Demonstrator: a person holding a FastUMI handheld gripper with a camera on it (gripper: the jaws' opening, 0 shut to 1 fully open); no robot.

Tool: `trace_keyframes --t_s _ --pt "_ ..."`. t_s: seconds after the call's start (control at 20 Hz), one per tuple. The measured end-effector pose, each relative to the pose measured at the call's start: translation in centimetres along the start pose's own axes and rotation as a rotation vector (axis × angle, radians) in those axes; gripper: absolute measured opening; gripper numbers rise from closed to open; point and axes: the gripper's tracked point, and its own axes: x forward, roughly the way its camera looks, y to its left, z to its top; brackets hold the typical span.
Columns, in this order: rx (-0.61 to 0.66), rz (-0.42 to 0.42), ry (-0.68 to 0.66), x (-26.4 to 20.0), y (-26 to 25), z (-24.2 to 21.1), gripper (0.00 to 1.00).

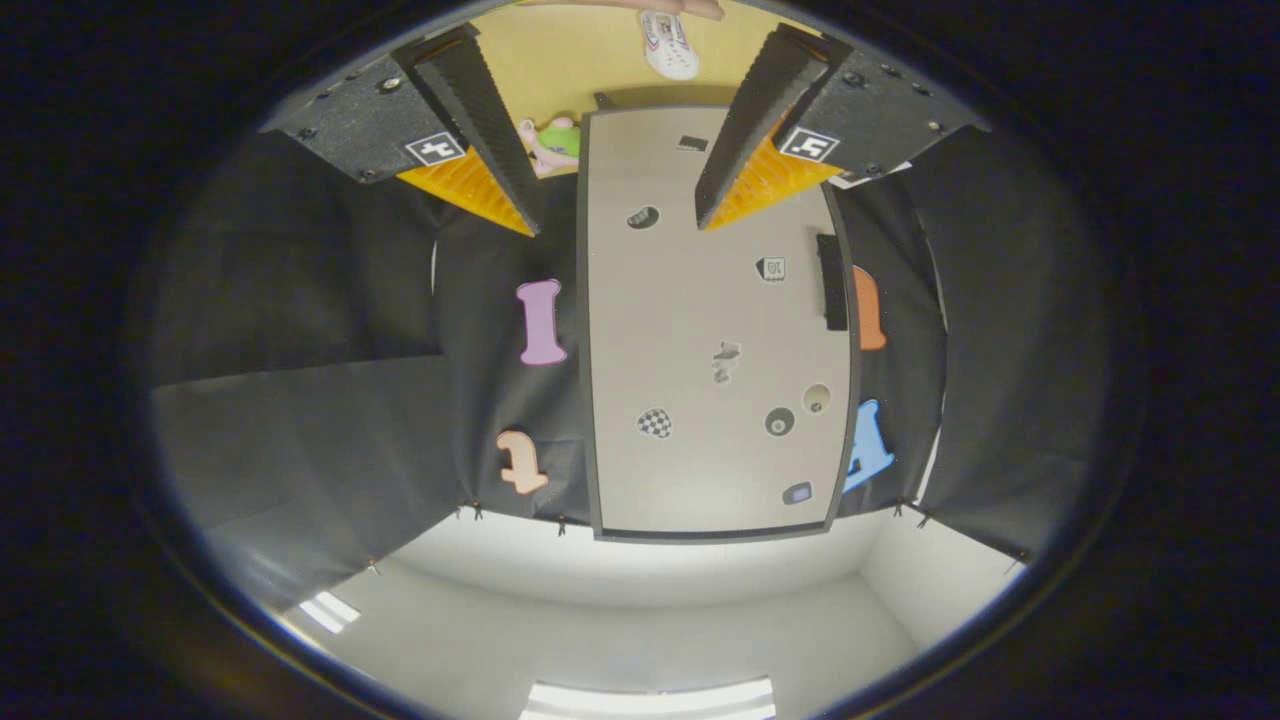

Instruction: Open the shoe cabinet door, grab the shoes and put them into the shoe cabinet, then close the shoe cabinet door.

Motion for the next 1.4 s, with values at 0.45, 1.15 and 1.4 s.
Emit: trace_keyframes --t_s 0.45,1.15,1.4 --pt "-0.039 0.081 0.044 6.1 4.3 -0.7 0.99" --pt "-0.073 0.296 0.013 13.1 20.5 -0.3 0.99" --pt "-0.105 0.260 0.079 16.7 24.6 -2.4 0.98"
